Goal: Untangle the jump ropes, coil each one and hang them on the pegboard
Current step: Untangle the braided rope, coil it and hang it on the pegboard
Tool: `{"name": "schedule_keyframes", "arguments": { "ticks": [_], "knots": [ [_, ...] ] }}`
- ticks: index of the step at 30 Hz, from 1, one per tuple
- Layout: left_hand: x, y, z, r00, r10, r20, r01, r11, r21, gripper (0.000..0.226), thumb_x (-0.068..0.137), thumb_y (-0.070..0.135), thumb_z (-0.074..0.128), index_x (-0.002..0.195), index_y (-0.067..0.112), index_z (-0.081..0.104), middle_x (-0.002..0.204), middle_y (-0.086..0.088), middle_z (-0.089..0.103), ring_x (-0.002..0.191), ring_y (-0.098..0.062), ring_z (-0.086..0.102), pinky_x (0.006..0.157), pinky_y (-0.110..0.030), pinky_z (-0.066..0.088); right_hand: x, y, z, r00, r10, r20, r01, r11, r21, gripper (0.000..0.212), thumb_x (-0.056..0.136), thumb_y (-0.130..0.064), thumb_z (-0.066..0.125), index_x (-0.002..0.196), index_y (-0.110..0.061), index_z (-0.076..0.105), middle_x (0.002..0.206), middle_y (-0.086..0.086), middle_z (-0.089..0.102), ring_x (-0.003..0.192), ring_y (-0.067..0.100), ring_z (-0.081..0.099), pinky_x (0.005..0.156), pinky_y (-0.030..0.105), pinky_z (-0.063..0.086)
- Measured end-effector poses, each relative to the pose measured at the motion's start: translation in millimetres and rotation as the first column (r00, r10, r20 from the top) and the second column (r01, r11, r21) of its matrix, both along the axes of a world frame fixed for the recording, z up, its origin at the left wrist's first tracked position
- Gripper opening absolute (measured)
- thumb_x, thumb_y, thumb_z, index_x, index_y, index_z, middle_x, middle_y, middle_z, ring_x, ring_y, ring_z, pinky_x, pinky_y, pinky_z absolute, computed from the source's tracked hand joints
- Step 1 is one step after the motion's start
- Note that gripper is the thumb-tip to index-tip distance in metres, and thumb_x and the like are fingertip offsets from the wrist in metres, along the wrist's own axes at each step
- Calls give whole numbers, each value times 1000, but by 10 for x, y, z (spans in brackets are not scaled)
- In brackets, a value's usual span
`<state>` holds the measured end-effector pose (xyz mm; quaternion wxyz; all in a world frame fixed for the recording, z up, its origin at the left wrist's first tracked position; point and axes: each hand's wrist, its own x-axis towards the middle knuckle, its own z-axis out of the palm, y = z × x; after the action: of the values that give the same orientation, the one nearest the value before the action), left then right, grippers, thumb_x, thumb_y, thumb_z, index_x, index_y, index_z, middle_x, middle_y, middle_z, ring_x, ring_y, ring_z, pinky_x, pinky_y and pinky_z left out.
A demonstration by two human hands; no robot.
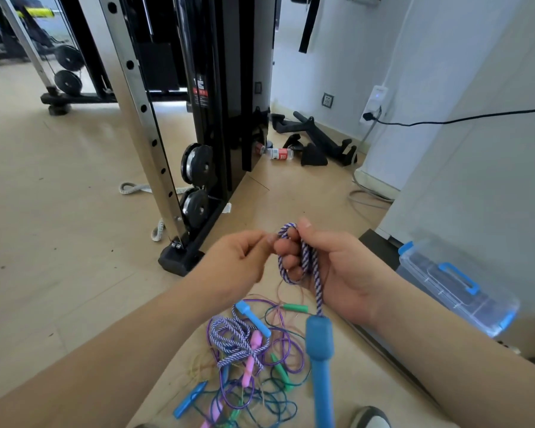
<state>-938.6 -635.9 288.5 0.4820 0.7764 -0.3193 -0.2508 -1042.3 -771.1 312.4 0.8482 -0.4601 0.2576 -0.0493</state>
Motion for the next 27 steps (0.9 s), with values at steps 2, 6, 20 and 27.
{"name": "schedule_keyframes", "arguments": {
  "ticks": [2, 6, 20, 27],
  "knots": [
    [-60, -52, -79, 999, -17, 37, 14, 997, 82, 30, 106, 29, 47, 86, 28, 69, 65, -3, 59, 49, -9, 46, 51, -22, 40, -8, -5, 16, 999, -26, 19, 24, 996, 80, 24, 107, -24, 50, 96, -6, 61, 100, 20, 78, 74, 23, 74, 61, 26, 56],
    [-202, -50, -146, 917, -299, 264, 184, 905, 384, 30, 105, 38, 46, 79, 24, 52, 64, 1, 51, 66, -20, 49, 62, -35, 39, -12, -64, -25, 991, -131, 32, 130, 991, 26, 32, 109, -22, 47, 115, 6, 61, 116, 27, 74, 109, 37, 74, 89, 38, 60],
    [117, 88, 202, 982, 112, 154, -79, 976, -204, 17, 93, 30, 73, 84, 15, 72, 50, 17, 51, 43, 1, 41, 46, -12, 36, -40, -32, -133, 984, 171, -54, -176, 875, -451, 30, 105, -22, 51, 100, 1, 71, 95, 20, 78, 70, 26, 56, 71, 36, 45],
    [68, 68, -122, 995, -68, 78, 57, 989, 135, 30, 105, 28, 50, 82, 29, 71, 64, 0, 59, 49, -9, 45, 51, -29, 45, -21, 9, -11, 995, 35, 96, -37, 999, 22, 38, 108, -15, 38, 121, 10, 62, 116, 28, 73, 85, 25, 72, 84, 36, 53]
  ]
}}
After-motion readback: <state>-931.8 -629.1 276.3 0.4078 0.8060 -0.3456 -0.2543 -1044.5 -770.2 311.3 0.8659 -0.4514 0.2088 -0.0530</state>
